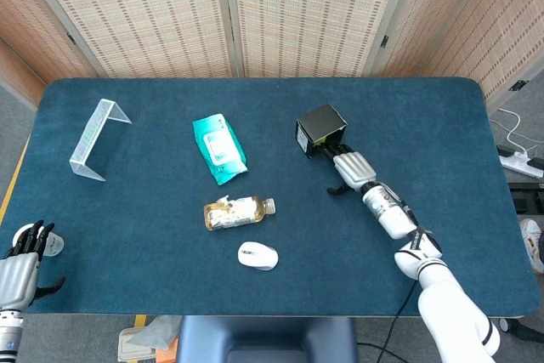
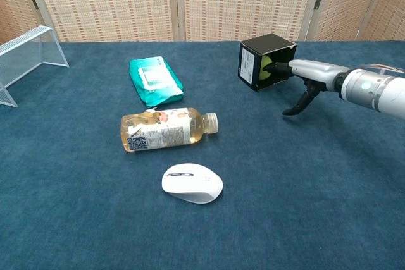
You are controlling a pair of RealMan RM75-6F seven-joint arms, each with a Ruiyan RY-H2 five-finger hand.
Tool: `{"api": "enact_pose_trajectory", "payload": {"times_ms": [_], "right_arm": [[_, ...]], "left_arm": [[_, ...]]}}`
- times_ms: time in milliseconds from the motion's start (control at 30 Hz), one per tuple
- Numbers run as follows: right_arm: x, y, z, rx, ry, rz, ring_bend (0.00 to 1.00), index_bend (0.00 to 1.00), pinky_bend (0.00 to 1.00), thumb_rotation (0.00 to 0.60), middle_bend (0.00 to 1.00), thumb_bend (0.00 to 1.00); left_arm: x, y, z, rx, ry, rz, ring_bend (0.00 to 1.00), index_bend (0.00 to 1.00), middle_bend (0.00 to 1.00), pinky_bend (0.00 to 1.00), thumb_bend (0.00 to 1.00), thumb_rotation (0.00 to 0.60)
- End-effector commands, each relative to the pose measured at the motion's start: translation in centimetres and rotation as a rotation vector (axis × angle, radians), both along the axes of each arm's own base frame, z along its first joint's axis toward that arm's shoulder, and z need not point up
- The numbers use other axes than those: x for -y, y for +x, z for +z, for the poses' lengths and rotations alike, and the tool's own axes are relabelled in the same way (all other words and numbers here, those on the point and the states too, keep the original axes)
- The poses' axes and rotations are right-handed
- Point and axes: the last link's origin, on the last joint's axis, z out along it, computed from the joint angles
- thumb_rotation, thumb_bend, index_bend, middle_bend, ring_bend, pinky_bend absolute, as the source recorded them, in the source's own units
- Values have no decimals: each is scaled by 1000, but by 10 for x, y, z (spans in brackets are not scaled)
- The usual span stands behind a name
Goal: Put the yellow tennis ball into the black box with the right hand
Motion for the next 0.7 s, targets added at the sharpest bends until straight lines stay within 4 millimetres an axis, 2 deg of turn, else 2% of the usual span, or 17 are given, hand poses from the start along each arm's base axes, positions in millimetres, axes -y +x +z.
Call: {"api": "enact_pose_trajectory", "payload": {"times_ms": [33, 367, 700], "right_arm": [[1, 1, 0, 1, -2, 2, 0, 43, 94, 600, 29, 183], [6, 7, 3, 11, -17, 1, 0, 43, 94, 600, 29, 183], [5, 4, 4, 1, -16, 2, 0, 42, 94, 600, 29, 183]], "left_arm": [[0, 0, 0, 0, 1, 1, 0, 0, 0, 269, 246, 600], [1, 1, 0, 1, 2, -4, 0, 0, 0, 267, 246, 600], [1, 1, 0, 1, 0, -5, 0, 0, 0, 267, 246, 600]]}}
